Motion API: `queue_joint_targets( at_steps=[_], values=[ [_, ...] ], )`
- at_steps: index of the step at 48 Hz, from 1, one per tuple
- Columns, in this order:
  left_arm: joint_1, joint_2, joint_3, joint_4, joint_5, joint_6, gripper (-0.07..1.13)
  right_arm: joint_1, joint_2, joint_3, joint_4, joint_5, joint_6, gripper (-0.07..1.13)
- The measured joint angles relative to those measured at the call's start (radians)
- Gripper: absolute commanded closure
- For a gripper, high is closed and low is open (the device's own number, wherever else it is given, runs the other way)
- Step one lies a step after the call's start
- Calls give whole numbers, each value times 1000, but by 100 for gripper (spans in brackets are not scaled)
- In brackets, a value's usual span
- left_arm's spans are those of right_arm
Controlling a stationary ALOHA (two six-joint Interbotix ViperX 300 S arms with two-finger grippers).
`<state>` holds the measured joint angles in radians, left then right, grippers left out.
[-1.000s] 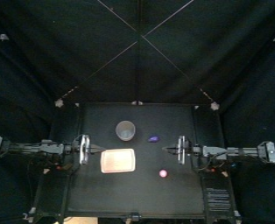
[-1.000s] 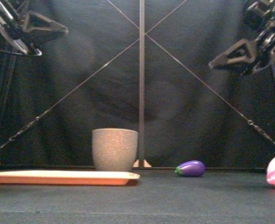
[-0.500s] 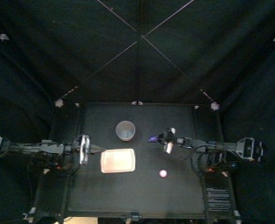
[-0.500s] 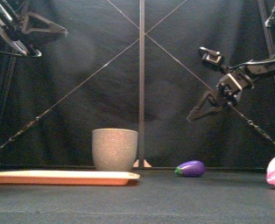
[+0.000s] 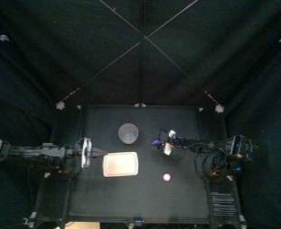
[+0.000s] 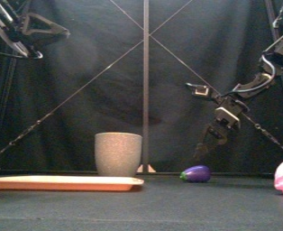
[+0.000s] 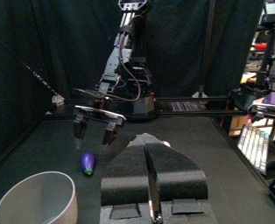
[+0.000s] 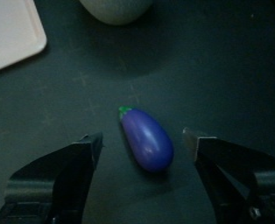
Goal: Pick the eggplant then place it on the pink plate
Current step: Pick the eggplant
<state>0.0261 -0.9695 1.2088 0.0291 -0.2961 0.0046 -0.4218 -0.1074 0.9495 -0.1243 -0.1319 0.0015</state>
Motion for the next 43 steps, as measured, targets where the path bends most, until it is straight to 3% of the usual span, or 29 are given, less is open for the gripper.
queue_joint_targets(
  at_steps=[30, 36, 43],
  values=[
    [0, 0, 0, 0, 2, 0, 109, 15, 195, -87, 0, 12, 0, 7],
    [-2, 0, 0, 0, 2, 0, 109, 17, 212, -114, -3, 17, -2, 22],
    [0, 0, 0, 0, 2, 0, 109, 20, 213, -123, -2, 49, -2, 48]
  ],
)
